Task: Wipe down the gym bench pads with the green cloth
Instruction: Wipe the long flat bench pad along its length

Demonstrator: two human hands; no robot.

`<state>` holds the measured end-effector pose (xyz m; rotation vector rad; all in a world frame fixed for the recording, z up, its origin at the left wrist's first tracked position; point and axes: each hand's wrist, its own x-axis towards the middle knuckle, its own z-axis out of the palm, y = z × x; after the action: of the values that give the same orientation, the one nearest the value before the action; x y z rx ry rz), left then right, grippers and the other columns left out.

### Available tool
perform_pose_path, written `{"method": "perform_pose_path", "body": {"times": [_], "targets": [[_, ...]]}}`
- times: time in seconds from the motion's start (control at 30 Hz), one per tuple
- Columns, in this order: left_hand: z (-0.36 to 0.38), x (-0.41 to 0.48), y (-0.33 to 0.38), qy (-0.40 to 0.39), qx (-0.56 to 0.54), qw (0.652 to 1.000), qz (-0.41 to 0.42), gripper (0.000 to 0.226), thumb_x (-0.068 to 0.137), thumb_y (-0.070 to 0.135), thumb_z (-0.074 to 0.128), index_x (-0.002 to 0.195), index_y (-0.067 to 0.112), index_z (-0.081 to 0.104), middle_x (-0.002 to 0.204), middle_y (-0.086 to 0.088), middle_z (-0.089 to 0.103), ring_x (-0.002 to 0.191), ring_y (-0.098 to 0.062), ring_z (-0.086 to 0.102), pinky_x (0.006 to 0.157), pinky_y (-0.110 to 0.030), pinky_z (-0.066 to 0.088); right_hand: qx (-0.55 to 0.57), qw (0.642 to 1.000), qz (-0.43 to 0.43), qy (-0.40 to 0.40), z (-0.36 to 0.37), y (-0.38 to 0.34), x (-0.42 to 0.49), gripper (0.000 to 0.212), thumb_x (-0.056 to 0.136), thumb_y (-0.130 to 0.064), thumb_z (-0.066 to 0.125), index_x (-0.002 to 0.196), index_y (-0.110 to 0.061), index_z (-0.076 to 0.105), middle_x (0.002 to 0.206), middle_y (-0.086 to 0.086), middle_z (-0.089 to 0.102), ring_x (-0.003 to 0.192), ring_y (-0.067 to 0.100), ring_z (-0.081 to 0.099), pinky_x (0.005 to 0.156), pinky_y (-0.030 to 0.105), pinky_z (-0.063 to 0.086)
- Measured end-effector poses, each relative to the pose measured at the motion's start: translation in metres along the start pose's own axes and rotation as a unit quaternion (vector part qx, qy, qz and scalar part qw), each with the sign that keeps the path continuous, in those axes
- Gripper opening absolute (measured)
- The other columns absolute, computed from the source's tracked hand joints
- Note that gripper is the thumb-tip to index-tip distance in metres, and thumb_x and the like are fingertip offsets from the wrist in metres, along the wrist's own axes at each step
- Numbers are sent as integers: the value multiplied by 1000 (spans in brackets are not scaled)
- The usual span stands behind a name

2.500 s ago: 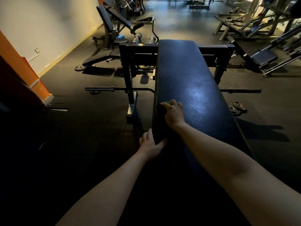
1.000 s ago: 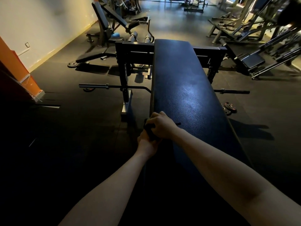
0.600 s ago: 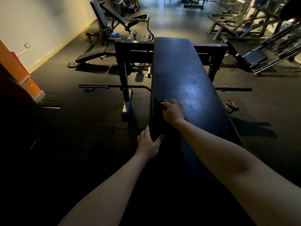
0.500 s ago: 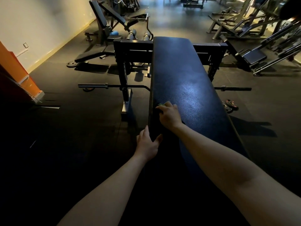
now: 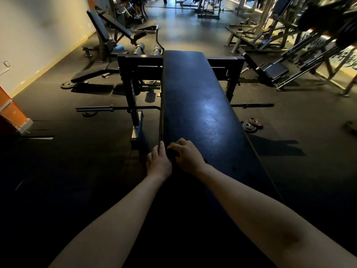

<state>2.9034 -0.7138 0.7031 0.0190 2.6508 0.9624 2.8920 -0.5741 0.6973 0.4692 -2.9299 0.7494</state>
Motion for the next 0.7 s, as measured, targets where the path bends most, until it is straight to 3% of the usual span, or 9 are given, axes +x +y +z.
{"method": "perform_pose_path", "body": {"times": [0.13,0.23,0.33,0.47,0.7], "targets": [[8,-5,11,63,53,996,39,70,103,37,45,160,30,5,165,-4,0,149,-33,5,121,-53,13,-26,995,80,60,-19,9,-8,35,98,-26,53,132,-28,61,125,7,51,112,30,44,92,40,48],[19,-8,33,70,112,988,83,65,99,30,47,158,24,21,163,-4,14,148,-29,10,119,-50,10,-41,996,73,8,-26,24,-29,36,98,-33,54,133,-32,61,126,5,50,111,30,44,93,41,49],[35,-12,57,41,91,990,100,69,94,20,46,158,23,22,161,0,26,146,-24,18,119,-50,10,-46,997,68,-11,-36,37,-49,36,98,-33,58,134,-34,60,126,2,48,109,25,44,86,39,49],[48,-18,65,25,143,987,75,72,99,39,45,161,24,11,166,1,16,149,-26,13,120,-49,8,-64,994,93,13,-51,59,-69,31,96,-28,61,126,-33,66,126,2,49,111,29,48,88,43,51],[57,-20,63,31,196,979,56,57,103,48,35,158,36,22,168,3,10,151,-21,8,119,-47,9,-75,968,229,74,-95,135,-122,35,95,-15,53,116,-37,71,125,4,50,107,35,49,88,40,51]]}}
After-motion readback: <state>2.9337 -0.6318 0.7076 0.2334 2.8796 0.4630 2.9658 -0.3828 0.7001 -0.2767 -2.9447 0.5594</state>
